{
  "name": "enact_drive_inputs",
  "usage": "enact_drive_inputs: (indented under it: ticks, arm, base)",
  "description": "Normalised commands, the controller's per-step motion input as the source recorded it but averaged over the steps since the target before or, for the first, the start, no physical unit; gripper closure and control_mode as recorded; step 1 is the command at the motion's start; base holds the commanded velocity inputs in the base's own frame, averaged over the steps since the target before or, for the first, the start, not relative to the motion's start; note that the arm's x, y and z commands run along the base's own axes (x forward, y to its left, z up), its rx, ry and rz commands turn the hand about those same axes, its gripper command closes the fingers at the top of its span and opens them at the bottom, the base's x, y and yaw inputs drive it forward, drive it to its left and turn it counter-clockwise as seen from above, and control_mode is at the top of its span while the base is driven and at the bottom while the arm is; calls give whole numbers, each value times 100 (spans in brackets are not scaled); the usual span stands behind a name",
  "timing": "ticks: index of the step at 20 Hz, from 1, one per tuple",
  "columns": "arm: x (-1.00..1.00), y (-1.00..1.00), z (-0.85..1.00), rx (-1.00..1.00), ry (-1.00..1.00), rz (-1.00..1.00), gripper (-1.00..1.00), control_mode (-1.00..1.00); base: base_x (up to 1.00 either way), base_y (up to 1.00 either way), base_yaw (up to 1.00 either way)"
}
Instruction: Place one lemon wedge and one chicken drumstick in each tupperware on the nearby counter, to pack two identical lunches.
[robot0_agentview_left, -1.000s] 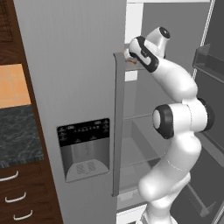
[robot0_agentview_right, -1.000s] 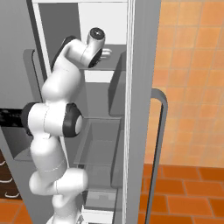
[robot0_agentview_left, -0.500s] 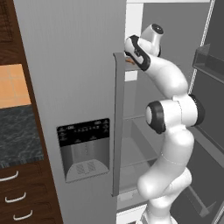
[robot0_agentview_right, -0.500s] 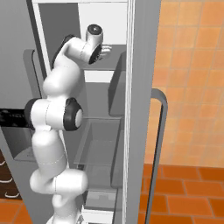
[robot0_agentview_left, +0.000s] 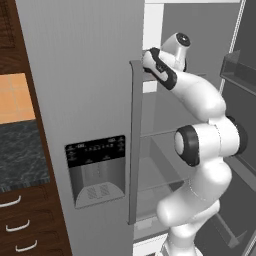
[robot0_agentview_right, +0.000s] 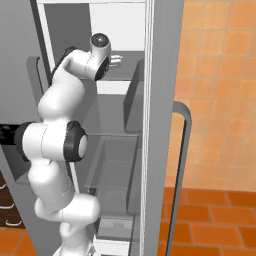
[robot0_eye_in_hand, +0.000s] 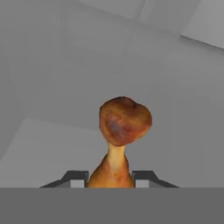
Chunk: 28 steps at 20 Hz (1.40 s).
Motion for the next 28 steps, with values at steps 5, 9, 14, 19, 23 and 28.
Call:
enact_drive_inputs:
  ticks: [5,9,14,19,23,28]
  arm:
    - [-100,-25,51,0,15,-4,100,-100]
    - [-100,-38,16,0,2,-8,100,-100]
    - [-100,-43,-17,0,-8,-8,100,-100]
    - [-100,-4,-48,-4,-5,-10,100,-100]
    - [-100,9,-62,-7,1,-5,100,-100]
    - [-94,0,-59,-1,0,-1,100,-100]
  base:
    - [0,0,0]
    - [0,0,0]
    - [0,0,0]
    - [0,0,0]
    - [0,0,0]
    - [0,0,0]
